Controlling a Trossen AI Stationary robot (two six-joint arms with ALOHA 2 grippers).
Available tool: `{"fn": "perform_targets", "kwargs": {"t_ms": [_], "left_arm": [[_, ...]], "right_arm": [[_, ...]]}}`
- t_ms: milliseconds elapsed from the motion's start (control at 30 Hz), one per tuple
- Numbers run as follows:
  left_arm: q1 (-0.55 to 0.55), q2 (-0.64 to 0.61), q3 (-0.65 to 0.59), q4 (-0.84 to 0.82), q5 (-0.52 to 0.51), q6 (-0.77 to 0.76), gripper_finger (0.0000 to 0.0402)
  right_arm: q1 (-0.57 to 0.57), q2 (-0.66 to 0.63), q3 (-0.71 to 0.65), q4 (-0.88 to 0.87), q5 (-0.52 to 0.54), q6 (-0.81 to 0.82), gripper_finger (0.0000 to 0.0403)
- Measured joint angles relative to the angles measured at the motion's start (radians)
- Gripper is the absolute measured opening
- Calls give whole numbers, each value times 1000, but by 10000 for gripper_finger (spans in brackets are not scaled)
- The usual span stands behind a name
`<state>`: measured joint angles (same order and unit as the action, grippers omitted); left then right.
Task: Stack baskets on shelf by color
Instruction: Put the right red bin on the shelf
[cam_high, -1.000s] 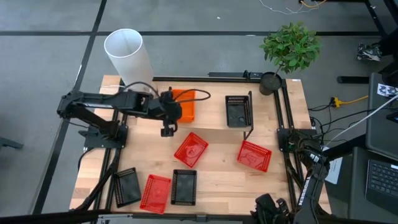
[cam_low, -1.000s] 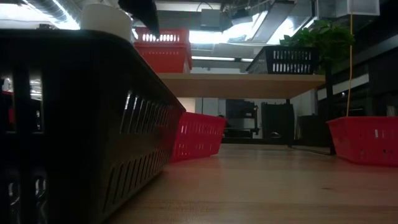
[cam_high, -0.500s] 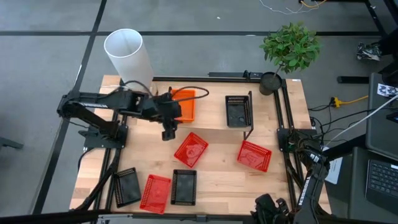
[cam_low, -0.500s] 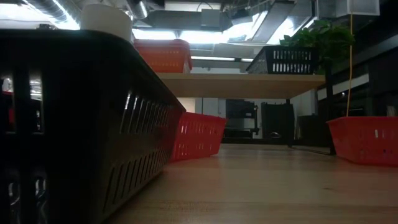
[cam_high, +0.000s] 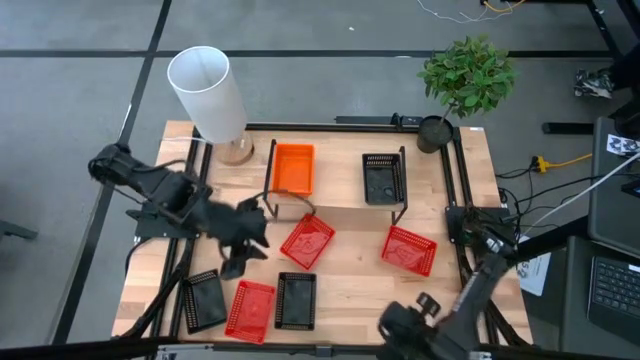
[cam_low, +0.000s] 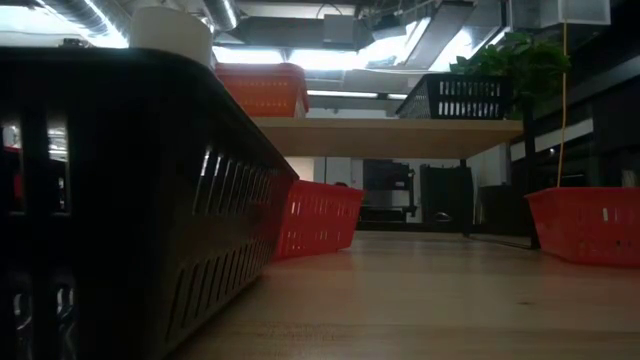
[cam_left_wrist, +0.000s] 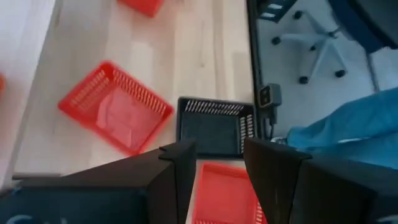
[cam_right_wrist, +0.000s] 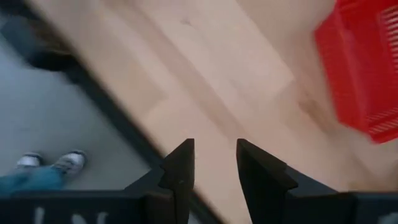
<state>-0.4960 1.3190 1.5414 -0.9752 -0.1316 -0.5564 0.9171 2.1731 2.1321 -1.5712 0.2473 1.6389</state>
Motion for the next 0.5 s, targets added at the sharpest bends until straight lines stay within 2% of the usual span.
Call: {"fn": "perform_targets", "kwargs": {"t_ms": [133,233,333,500], "left_arm": [[-120,6,0,-6,-96,-77,125],[-193,13,0,-7,-150,-111,125],[-244,10,0,-5,-210,-160,125],[-305,10,0,-5,-274,-205,125]], "right_arm": [[-52,0,-149,-2,-81,-25,107],[-73,-33,-249,2,-7,-23,94],[-99,-150,-358,1,48,-20,80],[-116,-343,-613,8,8,52,66]]}}
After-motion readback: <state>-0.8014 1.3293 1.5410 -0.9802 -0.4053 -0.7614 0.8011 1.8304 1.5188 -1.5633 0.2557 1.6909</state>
